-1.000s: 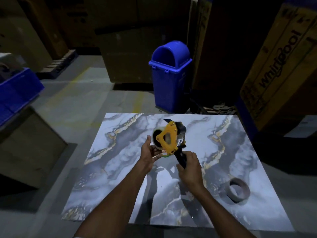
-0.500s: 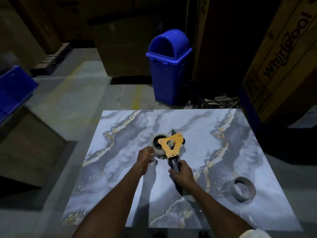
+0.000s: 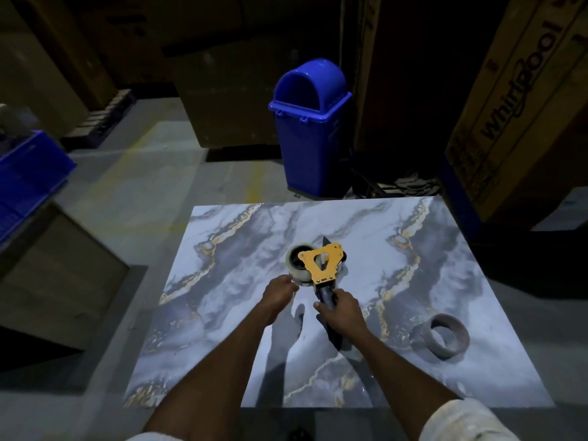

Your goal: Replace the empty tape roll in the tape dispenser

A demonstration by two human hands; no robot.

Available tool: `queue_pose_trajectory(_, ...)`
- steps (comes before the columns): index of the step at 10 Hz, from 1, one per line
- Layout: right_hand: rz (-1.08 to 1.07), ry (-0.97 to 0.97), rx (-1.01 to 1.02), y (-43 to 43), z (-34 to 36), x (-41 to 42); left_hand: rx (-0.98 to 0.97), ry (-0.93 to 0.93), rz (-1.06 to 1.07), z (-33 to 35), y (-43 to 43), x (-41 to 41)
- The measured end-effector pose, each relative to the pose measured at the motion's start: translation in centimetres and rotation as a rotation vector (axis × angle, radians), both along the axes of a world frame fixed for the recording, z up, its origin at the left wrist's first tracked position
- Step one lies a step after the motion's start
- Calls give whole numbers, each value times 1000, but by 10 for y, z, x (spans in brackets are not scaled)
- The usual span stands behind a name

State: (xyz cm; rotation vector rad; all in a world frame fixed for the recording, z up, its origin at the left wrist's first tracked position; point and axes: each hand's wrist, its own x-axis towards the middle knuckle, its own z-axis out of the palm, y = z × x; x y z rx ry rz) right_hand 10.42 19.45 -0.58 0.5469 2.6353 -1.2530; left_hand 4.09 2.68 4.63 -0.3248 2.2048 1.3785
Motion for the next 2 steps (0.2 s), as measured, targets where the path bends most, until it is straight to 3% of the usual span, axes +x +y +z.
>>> queue_pose_trajectory(2, 61, 123, 394, 22, 1, 22, -337, 143, -203, -11, -3, 23)
